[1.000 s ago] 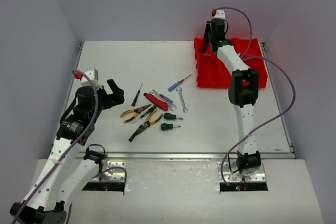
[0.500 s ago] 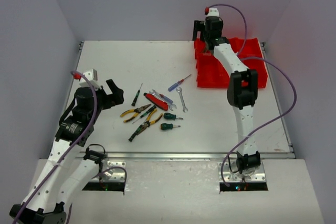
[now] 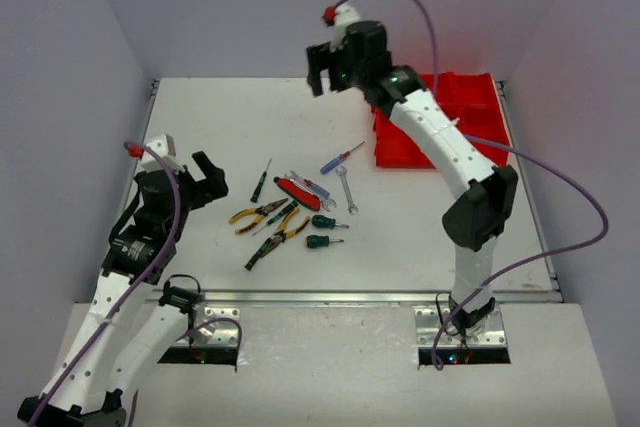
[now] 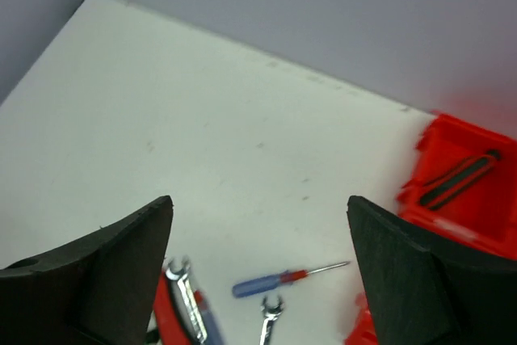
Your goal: Sort the tools into containers
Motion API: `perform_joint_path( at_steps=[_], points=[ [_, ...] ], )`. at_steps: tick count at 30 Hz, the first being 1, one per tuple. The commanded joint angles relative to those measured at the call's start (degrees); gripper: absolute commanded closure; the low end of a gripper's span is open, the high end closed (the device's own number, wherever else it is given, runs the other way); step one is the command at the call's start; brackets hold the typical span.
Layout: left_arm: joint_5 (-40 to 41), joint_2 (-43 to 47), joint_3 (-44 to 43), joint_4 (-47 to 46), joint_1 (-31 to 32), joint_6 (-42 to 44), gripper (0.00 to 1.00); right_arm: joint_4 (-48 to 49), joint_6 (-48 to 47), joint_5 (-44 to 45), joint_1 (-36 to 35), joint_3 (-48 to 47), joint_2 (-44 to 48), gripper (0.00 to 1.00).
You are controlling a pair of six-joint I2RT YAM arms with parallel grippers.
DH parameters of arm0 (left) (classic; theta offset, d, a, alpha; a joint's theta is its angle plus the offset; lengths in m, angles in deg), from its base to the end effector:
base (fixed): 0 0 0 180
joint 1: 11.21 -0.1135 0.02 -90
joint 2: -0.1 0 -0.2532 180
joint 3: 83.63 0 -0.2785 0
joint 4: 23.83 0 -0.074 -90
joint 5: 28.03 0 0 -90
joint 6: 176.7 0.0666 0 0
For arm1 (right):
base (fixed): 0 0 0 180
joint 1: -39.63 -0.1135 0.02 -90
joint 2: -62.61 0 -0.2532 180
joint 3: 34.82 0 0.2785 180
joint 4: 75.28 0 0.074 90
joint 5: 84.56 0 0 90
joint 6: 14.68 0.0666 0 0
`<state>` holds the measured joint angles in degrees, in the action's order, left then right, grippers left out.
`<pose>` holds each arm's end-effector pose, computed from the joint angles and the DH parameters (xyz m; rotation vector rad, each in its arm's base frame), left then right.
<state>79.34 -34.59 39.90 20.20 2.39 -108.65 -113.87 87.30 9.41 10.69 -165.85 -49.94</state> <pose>0.1969 -0.0272 0.3089 -0.3383 1.9126 -0.1149 0.4513 0.2443 0.3873 -0.2399 1.9279 0.4113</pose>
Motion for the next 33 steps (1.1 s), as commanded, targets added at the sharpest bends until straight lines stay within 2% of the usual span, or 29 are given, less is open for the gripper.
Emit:
perform_joint_path(
  at_steps=[1, 4, 7, 13, 16, 24, 33],
  points=[
    [4.87, 2.71, -1.58, -0.29, 0.72, -1.76, 0.00, -8.88, -5.28, -2.09, -9.46, 5.65, -6.94, 0.22],
    [6.34, 3.78, -1.85, 0.32, 0.72, -2.36, 0.00, -9.19, -6.07, -2.44, -12.30, 4.99, -10.94, 0.39],
    [6.25, 5.13, -1.61, 0.05, 0.72, -2.45, 0.00, -9.67, -6.50, -1.40, -14.80, 3.65, -14.69, 0.43],
    [4.09, 4.91, -1.32, -0.64, 0.72, -1.80, 0.00, -10.93, -6.54, -1.77, -16.48, 2.83, -20.69, 0.45],
    [3.69, 4.98, -1.23, -0.77, 0.72, -1.70, 0.00, -10.77, -6.32, -1.82, -16.67, 3.35, -21.99, 0.50],
    [3.02, 5.05, -1.15, -1.00, 0.72, -1.51, 0.00, -9.29, -5.92, -2.43, -17.65, 5.30, -22.49, 0.53],
    [2.59, 5.07, -1.06, -1.26, 0.72, -1.35, 0.00, -8.14, -6.44, 1.81, -17.73, 2.69, -27.08, 0.56]
  ],
)
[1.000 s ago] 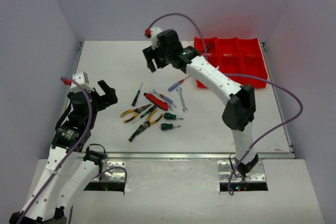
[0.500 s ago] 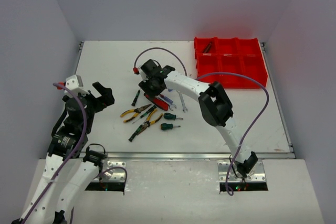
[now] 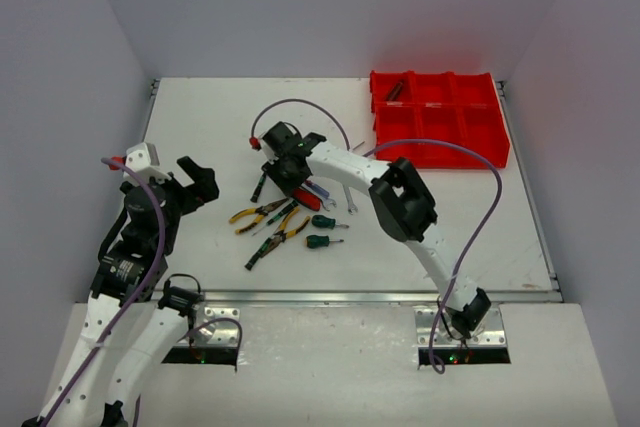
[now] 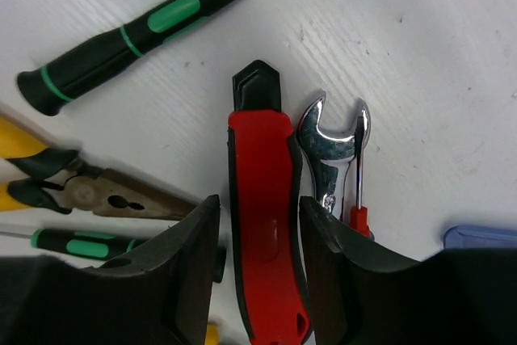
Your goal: Sort the tools into containers
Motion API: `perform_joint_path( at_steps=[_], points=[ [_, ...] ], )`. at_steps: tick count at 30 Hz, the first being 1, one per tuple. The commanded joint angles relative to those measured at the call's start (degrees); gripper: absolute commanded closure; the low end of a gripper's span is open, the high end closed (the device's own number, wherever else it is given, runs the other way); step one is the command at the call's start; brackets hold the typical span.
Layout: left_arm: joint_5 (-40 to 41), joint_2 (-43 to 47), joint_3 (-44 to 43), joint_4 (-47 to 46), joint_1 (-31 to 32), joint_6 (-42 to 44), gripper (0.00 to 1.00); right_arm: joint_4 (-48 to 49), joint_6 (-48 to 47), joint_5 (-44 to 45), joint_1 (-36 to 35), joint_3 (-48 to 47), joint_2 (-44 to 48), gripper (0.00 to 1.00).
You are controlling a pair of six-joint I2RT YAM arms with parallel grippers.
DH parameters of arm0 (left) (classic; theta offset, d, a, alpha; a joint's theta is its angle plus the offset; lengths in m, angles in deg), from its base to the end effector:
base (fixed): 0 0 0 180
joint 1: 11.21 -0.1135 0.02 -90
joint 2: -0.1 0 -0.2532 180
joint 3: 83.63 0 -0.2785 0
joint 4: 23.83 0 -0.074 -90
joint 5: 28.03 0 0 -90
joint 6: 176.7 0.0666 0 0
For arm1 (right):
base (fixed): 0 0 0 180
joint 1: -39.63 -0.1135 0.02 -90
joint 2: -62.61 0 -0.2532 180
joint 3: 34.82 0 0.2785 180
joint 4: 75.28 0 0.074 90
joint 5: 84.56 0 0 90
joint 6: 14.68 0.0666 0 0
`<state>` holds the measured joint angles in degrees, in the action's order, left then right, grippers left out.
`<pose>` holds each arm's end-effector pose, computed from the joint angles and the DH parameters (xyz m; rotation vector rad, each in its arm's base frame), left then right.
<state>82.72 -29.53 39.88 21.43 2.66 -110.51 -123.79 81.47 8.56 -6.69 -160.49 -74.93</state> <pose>0.1782 -0.0197 0.3215 -0.4049 1.8276 -0.1107 0.3816 0.3944 0.1050 -0.8900 2.4896 0.2444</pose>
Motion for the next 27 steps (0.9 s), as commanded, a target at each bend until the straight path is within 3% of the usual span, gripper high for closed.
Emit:
perform_joint_path(
  at_steps=[1, 4, 9, 18, 21, 27],
  points=[
    [-0.85, -0.04, -1.04, -2.54, 0.46, 0.52, 0.00, 1.73, -0.62, 2.81, -0.34, -2.98, -2.73, 0.57],
    [-1.06, -0.24, -1.04, -2.58, 0.46, 0.54, 0.00, 1.52, -0.35, 2.80, -0.34, -3.49, -3.71, 0.64],
    [-1.34, -0.09, -1.11, -2.66, 0.46, 0.70, 0.00, 2.56, 0.47, 1.63, -0.36, -1.39, -0.50, 0.85],
    [-1.55, -0.17, -1.04, -2.71, 0.46, 0.82, 0.00, 6.09, 1.14, -1.37, 1.39, 2.31, 15.19, 0.96],
    [-1.58, 0.01, -0.96, -2.76, 0.46, 0.87, 0.00, 8.06, 5.71, -2.95, 7.62, 2.37, 20.38, 0.99],
    [-1.85, -0.07, -0.95, -2.93, 0.46, 0.95, 0.00, 9.60, 16.09, -1.27, 24.82, -6.42, 16.01, 1.00]
  ],
)
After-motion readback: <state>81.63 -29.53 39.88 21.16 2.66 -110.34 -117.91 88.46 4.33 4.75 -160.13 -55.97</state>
